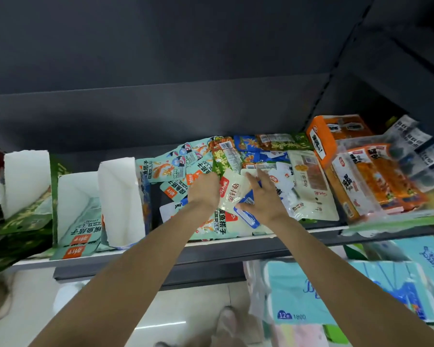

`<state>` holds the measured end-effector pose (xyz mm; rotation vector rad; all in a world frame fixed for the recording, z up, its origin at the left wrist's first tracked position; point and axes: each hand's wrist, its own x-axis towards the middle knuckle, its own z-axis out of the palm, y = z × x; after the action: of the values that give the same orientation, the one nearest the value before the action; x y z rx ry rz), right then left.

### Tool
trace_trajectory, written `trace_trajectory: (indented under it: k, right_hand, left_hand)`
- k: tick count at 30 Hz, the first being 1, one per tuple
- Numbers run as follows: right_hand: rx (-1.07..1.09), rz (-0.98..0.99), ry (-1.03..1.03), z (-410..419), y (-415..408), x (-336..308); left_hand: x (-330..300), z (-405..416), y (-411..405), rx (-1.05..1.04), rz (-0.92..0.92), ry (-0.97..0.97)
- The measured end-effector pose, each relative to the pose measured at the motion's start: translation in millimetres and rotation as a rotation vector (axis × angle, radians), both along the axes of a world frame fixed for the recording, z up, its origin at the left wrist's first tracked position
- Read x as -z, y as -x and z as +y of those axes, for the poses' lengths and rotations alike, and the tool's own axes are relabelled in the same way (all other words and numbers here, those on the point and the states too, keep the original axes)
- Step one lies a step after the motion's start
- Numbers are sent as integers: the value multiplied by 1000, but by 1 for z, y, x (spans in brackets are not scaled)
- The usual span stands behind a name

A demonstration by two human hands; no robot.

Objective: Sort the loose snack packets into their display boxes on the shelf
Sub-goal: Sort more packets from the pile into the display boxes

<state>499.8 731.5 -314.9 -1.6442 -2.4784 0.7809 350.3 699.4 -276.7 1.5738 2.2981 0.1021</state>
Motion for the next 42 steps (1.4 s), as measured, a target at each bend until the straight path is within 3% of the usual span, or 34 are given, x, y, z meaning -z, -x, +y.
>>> trace_trajectory:
  k: [2,4,10,12,16,20,29,42]
  right_hand:
    - [-35,-46,-56,3,6,-6]
    - [-65,-13,-93,5,17,-18]
    - [-40,493,50,-3,71,-74]
    - [-60,547,9,-8,86,-89]
    - [-68,708,-4,-31,120,-118]
    - [-82,845,45,-66,174,-139]
    - [-172,853,43,-153,308,-141]
    - [-96,645,50,-222,409,-130]
  left_hand:
    - [-11,-4,13,17,130,-100]
    - [-22,-9,28,19,130,-192]
    - [-73,-36,75,198,100,-544]
    - [-89,-51,90,200,-10,-690]
    - [-118,-86,126,-90,-427,-811]
    - [-133,-127,179,-229,-524,-852]
    - [-134,-223,317,-183,-207,-878]
    - [-101,-280,426,-234,-255,-770]
